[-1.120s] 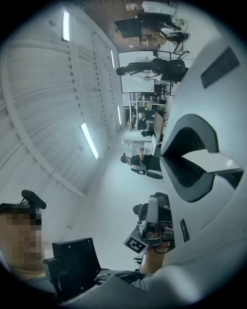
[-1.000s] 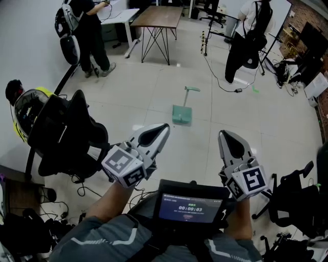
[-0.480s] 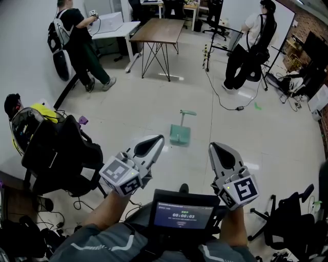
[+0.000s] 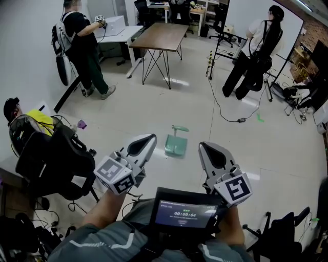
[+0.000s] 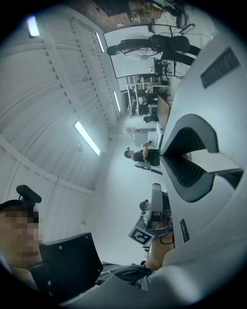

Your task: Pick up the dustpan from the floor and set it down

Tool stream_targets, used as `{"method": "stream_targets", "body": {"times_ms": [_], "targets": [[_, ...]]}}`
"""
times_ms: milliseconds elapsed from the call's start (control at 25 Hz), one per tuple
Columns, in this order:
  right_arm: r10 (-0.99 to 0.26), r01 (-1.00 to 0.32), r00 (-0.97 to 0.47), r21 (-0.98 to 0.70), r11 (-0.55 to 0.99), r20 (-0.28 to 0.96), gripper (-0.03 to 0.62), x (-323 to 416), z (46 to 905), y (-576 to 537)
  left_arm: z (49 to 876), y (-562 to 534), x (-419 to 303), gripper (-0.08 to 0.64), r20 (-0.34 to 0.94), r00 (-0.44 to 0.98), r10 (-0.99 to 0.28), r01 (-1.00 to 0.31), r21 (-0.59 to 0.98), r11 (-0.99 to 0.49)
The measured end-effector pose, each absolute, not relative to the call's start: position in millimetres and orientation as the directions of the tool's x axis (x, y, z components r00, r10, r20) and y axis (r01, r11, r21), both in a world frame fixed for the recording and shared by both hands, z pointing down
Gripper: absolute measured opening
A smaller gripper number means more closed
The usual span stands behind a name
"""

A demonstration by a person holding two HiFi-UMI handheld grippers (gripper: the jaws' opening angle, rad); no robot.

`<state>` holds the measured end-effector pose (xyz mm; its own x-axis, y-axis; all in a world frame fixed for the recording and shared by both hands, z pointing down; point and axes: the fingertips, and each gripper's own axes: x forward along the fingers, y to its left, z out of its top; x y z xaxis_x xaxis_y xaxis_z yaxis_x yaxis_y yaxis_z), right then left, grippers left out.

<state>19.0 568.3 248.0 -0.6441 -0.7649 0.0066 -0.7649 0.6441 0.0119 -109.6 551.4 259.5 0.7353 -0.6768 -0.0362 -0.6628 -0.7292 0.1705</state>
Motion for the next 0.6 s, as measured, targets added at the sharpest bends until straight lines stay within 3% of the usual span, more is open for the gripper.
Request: {"method": "stream_targets", "body": {"times_ms": [280,600], "targets": [[-0.764,-0.764,-0.644,-0.013,0.645,-0.033,0.017,32.9,246.8,471.8,265.3,468.3,-93.0,0.017,-0.015,0.740,-0.672,-0.663,0.151,-0.733],[-0.823,-0.824,-0.566,-0.015,0.567,-0.034,0.017,11.9,251.0,336.3,279.0,329.6,-128.8,0.017,-0.016,0.780,-0.626,-0.613,0.185,-0.768]]}}
